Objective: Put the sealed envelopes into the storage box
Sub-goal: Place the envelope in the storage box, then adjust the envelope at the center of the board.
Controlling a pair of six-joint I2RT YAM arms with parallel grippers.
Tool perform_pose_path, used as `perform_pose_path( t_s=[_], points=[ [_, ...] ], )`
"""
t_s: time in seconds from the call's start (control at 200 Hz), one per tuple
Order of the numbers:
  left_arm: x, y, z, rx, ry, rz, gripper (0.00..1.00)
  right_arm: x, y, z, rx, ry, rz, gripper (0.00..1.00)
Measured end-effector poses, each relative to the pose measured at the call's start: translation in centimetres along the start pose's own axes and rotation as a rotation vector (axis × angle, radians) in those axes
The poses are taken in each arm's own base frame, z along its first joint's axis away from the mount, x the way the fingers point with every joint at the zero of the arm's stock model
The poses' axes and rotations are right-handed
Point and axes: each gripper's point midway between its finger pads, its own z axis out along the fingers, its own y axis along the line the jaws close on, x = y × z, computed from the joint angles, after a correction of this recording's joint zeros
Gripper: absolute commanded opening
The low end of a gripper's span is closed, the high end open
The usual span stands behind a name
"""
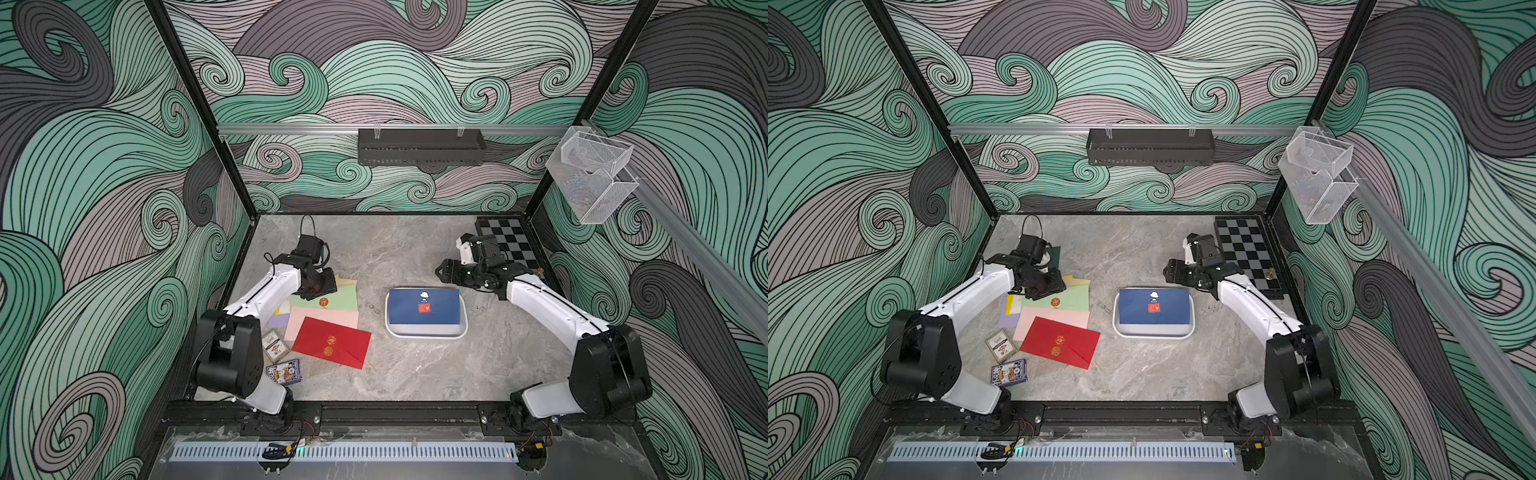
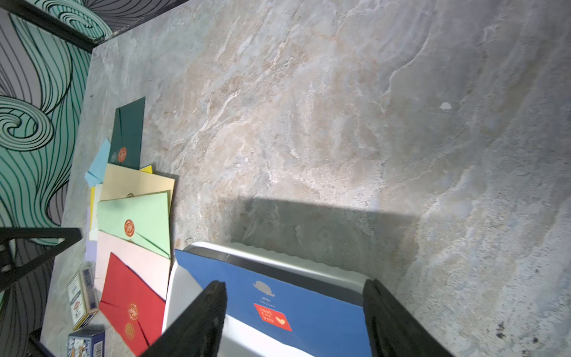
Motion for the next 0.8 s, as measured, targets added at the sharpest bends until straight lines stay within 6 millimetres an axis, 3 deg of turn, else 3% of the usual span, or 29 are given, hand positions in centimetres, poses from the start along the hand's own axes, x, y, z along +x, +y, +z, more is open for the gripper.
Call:
perform_pose_path(
  t_s=[0.32,0.465,0.801],
  points=[
    [0.8,0.4,6.1,-0.035,0.136,-0.078,0.51,0.4,0.8,0.0,-0.044,0.021,-0.005,0.74],
    [-1.3,-3.3,7.4,0.044,0.114,-0.044,0.51,0.3,1.2,-0.1,-0.057,0.025,-0.005,0.74],
    [-4.4,-14.5,9.9,0.315,0.155,0.07,0.51,-1.6,2.6,1.1,-0.096,0.041,-0.006,0.74]
  ],
)
